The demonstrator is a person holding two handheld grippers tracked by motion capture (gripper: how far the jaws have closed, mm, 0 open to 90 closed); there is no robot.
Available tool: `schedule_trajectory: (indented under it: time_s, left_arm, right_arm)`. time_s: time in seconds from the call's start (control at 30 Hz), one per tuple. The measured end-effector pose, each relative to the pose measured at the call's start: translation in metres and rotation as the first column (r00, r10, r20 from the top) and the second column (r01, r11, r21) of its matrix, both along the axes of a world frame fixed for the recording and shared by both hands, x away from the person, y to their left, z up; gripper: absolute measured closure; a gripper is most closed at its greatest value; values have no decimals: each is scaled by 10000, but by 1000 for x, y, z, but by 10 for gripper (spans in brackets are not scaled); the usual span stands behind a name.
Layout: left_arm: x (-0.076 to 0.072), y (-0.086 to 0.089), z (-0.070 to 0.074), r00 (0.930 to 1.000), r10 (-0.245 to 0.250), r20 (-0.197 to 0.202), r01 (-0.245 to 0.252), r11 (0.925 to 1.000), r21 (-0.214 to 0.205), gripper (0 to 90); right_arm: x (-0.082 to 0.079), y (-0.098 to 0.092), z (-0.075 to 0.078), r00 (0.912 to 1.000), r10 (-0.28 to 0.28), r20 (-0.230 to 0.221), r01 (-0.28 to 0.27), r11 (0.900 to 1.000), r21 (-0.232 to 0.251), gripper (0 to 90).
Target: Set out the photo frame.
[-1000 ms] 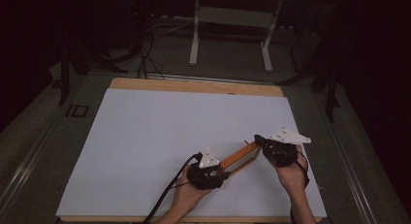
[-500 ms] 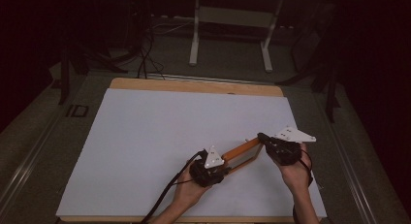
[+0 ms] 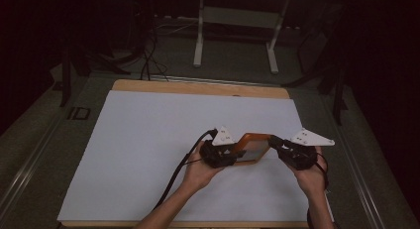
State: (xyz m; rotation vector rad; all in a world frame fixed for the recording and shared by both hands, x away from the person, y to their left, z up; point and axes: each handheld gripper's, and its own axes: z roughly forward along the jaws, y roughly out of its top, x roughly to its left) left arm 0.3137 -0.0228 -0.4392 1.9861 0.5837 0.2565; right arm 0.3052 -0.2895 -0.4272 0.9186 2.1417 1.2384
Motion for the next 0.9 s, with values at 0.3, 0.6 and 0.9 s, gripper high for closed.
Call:
schedule_trajectory:
  time_s: [0.3, 0.6, 0.9]
  left_arm:
    - [13, -10, 31, 9984, -404, 397, 372, 9962, 785, 693]
    - [18, -1, 38, 9890, -1480, 27, 1471, 9847, 935, 691]
    - [22, -1, 37, 9621, -2724, 145, 2698, 9579, 979, 684]
  right_arm:
    - [1, 0, -1, 9999, 127, -42, -127, 9999, 64, 761]
    - [4, 1, -9, 9948, 907, -470, -886, 9950, 458, 601]
    - [4, 13, -11, 9694, 2425, -388, -2415, 9699, 302, 453]
